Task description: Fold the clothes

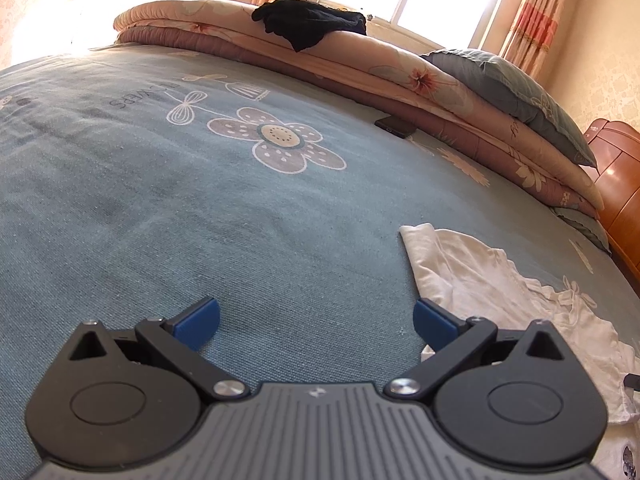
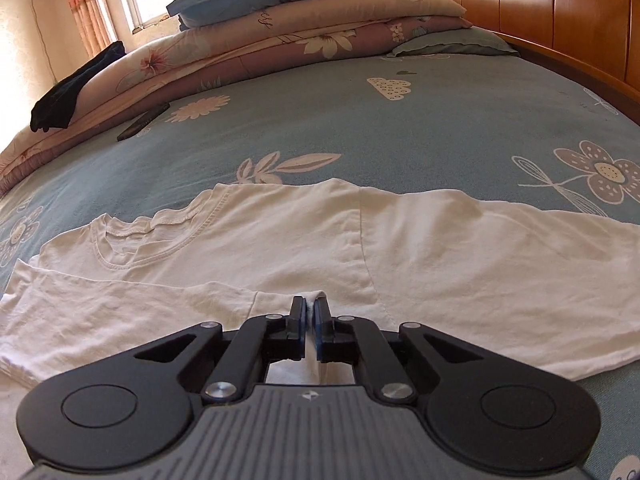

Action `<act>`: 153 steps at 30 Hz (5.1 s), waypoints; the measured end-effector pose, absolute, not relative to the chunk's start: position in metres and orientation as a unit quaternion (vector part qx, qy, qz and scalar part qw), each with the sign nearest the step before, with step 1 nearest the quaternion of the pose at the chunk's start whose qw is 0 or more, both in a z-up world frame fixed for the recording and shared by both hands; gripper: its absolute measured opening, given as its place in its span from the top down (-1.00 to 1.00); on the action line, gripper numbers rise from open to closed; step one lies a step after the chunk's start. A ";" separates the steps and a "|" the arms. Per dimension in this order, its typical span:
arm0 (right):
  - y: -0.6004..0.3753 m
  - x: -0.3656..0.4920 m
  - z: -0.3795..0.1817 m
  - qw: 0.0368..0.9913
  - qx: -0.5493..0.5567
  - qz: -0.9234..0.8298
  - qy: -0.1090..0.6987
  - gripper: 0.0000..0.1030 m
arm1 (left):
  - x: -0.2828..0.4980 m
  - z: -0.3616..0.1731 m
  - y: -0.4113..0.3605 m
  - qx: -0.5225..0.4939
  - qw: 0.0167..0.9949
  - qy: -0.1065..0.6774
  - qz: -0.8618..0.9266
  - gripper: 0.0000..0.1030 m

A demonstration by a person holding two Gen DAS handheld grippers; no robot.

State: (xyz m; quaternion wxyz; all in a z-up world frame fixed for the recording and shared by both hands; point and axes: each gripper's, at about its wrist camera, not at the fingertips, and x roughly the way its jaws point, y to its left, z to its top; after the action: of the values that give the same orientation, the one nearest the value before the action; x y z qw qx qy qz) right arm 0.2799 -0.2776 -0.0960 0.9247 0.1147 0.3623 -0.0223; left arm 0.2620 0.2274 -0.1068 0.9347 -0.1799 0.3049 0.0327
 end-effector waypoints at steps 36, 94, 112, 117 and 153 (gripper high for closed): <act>-0.272 0.295 -0.098 0.931 0.089 -0.036 0.353 0.90 | 0.265 -0.108 0.224 -0.166 0.936 0.309 0.036 -0.99; -0.002 0.342 -0.057 0.884 -0.024 0.279 0.375 0.62 | 0.256 -0.103 0.255 -0.236 0.929 0.275 0.071 -0.99; 0.045 0.323 -0.079 0.849 -0.097 0.331 0.401 0.62 | 0.258 -0.105 0.255 -0.233 0.927 0.285 0.066 -0.99; 0.039 0.363 -0.071 0.869 -0.025 0.301 0.391 0.64 | 0.258 -0.105 0.256 -0.237 0.926 0.286 0.066 -0.99; 0.031 0.340 -0.062 0.878 -0.046 0.283 0.382 0.66 | 0.257 -0.102 0.259 -0.235 0.928 0.280 0.077 -0.99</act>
State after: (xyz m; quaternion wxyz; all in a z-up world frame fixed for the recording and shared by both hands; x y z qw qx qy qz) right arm 0.3401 0.0312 -0.0621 0.8783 -0.0457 0.3823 0.2834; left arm 0.2566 0.2586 -0.1023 0.9275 -0.2349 0.2802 0.0771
